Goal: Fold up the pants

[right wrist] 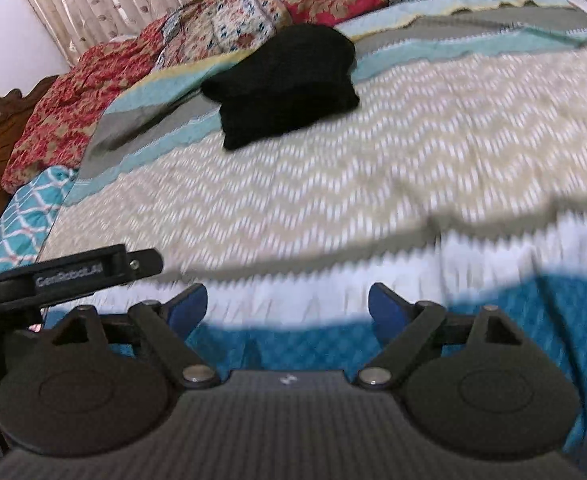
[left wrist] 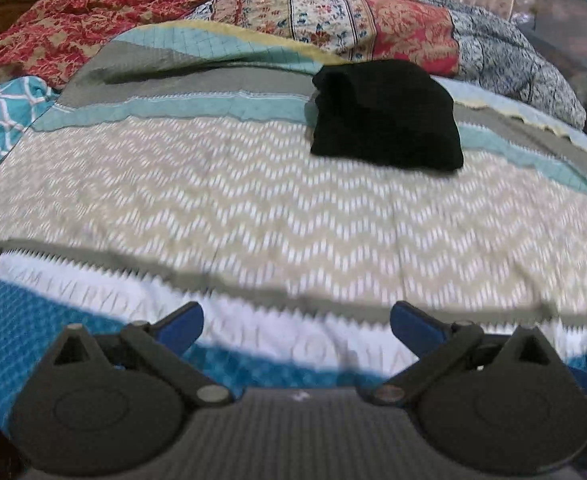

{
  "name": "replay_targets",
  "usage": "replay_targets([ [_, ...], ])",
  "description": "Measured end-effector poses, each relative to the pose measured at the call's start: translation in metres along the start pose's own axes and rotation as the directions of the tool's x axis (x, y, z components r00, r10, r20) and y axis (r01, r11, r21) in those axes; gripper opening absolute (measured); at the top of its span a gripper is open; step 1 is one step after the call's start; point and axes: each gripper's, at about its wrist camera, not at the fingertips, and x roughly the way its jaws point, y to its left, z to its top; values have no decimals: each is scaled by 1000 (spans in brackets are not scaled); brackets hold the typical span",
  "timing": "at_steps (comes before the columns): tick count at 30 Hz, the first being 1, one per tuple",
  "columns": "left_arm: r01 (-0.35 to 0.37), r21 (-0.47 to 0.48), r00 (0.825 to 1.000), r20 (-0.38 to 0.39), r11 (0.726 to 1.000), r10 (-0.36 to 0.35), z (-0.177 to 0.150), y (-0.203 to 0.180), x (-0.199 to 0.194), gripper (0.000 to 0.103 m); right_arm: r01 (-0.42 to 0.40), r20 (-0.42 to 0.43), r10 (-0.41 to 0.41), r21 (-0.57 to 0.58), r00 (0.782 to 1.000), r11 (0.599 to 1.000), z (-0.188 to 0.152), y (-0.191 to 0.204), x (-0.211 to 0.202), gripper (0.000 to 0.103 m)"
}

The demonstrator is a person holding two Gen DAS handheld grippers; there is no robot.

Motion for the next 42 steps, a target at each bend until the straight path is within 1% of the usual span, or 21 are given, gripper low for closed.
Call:
replay_targets([
  [4, -10, 13, 1000, 3, 1000, 9, -18, 1, -18, 103, -4, -21, 4, -6, 1000, 1000, -19, 4, -11, 90],
  [7, -24, 16, 1000, -2, 1000, 24, -26, 2, -26, 103, -5, -15, 5, 2, 1000, 1000, -28, 9, -19, 90],
  [10, -6, 26, 1000, -16, 1000, 6, -34, 3, -31, 103, -5, 0, 5, 14, 1000, 1000, -33, 14, -24, 90],
  [13, -15, 35, 999, -32, 999, 17, -41, 3, -34, 103, -1, 3, 1, 27, 1000, 1000, -38, 13, -26, 90],
  [17, -37, 61, 998, -52, 997, 40, -43, 3, -34, 103, 1, -14, 0, 42, 1000, 999, -44, 12, -26, 90],
  [22, -68, 82, 998, -6, 994, 69, -47, 3, -41, 103, 3, -29, -2, 52, 1000, 999, -47, 12, -25, 90],
  [26, -84, 111, 996, 5, 990, 84, -47, 3, -41, 103, 1, -30, 1, 53, 1000, 999, -48, 12, -24, 90],
  [30, -96, 132, 995, -5, 987, 97, -51, 3, -38, 103, 0, -40, 3, 61, 999, 998, -49, 10, -24, 90],
  [33, -75, 127, 996, -34, 989, 80, -54, 3, -35, 103, 3, -43, 0, 68, 999, 998, -50, 10, -24, 90],
  [35, -59, 120, 997, -52, 991, 65, -56, 3, -33, 103, 7, -36, -4, 68, 999, 998, -50, 9, -26, 90],
  [37, -56, 117, 997, -54, 992, 62, -56, 2, -34, 103, 20, -16, -19, 60, 1000, 998, -50, 10, -28, 90],
  [42, -66, 107, 998, -13, 992, 68, -53, 2, -42, 103, 63, 56, -63, 16, 996, 998, -49, 15, -37, 90],
])
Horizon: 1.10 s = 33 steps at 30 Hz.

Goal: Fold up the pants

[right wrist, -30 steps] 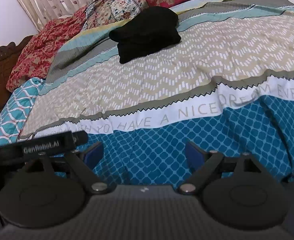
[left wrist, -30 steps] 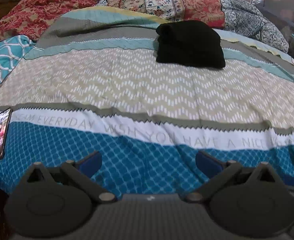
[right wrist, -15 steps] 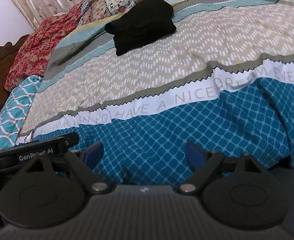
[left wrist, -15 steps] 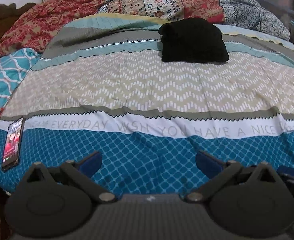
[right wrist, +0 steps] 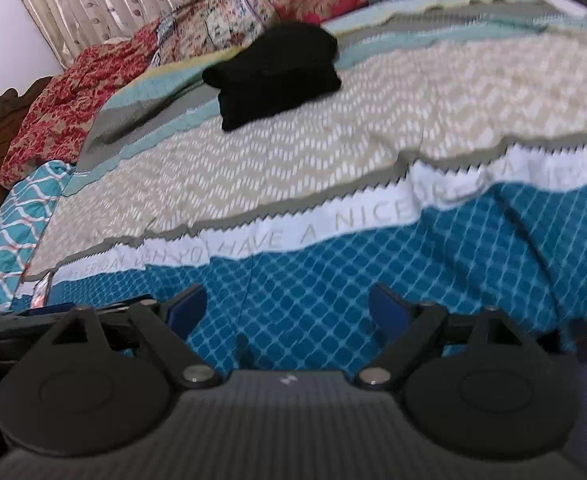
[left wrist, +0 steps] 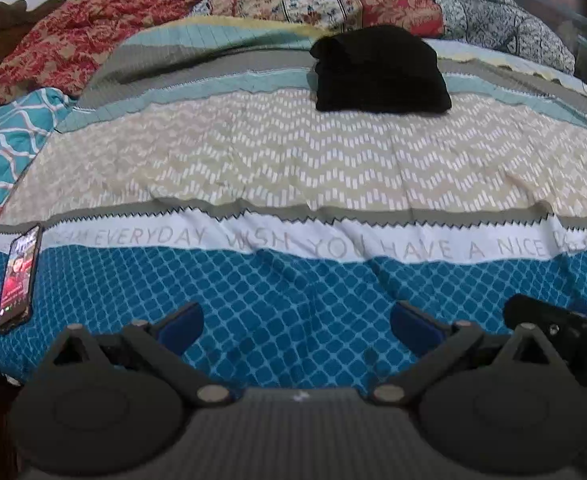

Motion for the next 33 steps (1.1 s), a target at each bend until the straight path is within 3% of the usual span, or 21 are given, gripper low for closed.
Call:
replay_targets([
  [14, -30, 4, 988, 153, 1000, 29, 15, 6, -31, 103, 34, 126, -30, -28, 992, 999, 8, 21, -24, 94],
  [33, -75, 75, 984, 167, 994, 62, 11, -9, -34, 103, 38, 114, -37, -9, 993, 999, 7, 18, -22, 94],
])
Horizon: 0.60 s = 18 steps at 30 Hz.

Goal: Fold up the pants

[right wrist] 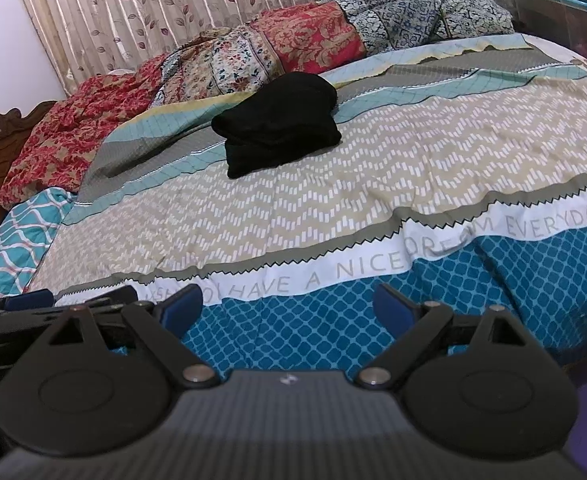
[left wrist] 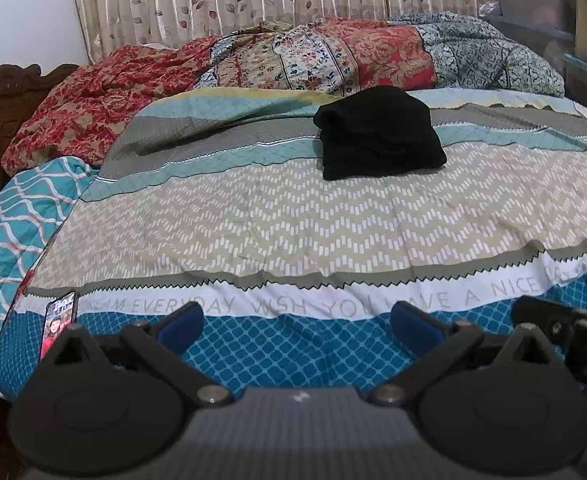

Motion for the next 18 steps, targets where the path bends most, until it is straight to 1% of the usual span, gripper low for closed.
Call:
replay_targets([
  [3, -6, 13, 1000, -15, 1000, 7, -2, -2, 3, 103, 4, -2, -4, 10, 1000, 1000, 1, -4, 1, 94],
  [8, 20, -1, 998, -58, 1000, -20, -5, -2, 9, 103, 6, -13, -6, 12, 1000, 1000, 0, -7, 3, 94],
  [18, 36, -8, 994, -107, 999, -36, -13, -7, 13, 103, 13, -33, -12, 24, 999, 1000, 1, -13, 7, 94],
])
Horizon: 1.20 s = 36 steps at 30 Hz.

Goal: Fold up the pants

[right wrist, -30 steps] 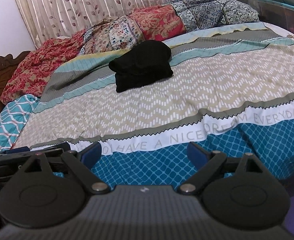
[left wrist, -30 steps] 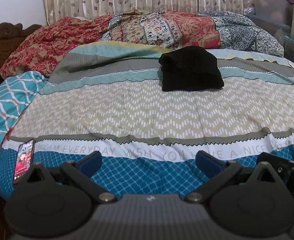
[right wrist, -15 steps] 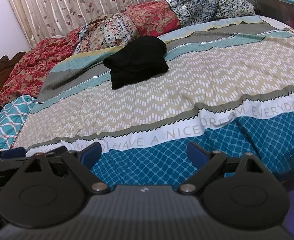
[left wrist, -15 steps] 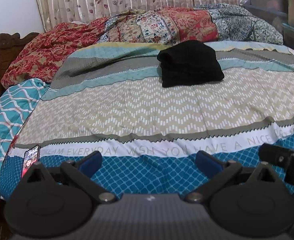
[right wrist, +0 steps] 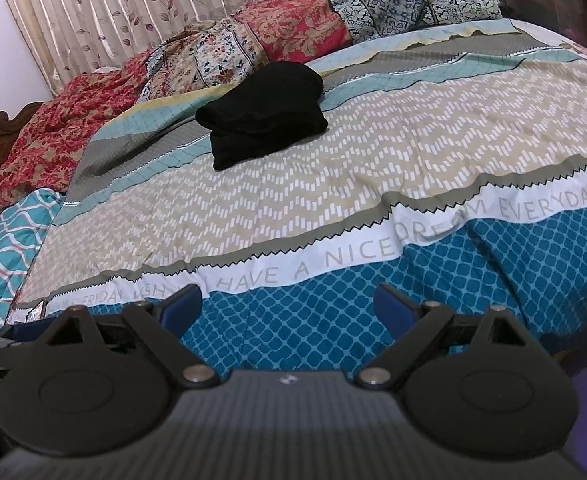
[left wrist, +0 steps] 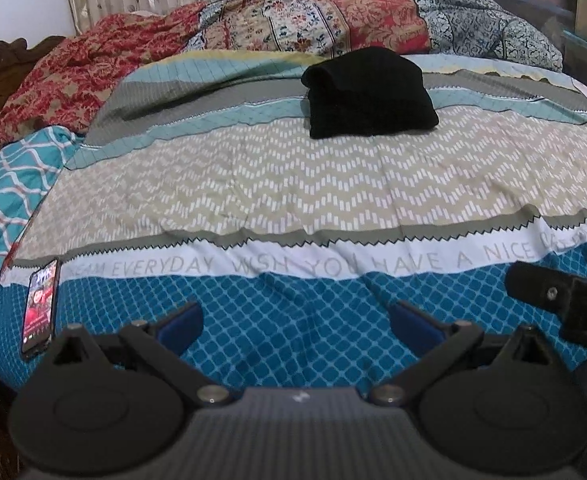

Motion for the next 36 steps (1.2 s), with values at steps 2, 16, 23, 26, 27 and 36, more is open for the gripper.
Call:
replay_targets([
  [2, 3, -2, 1000, -7, 1000, -3, -1, 0, 1, 103, 0, -3, 0, 2, 1000, 1000, 0, -1, 0, 94],
  [16, 12, -6, 999, -47, 1000, -12, -5, -2, 8, 103, 1, -35, 0, 15, 999, 1000, -2, -4, 6, 95],
  [23, 9, -12, 997, -72, 1000, -10, -8, -3, 12, 103, 1, -49, 0, 19, 999, 1000, -1, -6, 8, 95],
  [26, 8, -15, 997, -83, 1000, -10, -9, -2, 14, 103, 1, -54, 1, 21, 999, 1000, -2, -7, 9, 95],
  [27, 7, -15, 996, -85, 1000, -9, -9, -2, 14, 103, 1, -57, 0, 22, 998, 1000, -2, -7, 9, 95],
  [36, 1, -2, 992, -123, 1000, -1, -12, -1, 23, 103, 3, -76, -1, 29, 997, 1000, -3, -9, 12, 95],
])
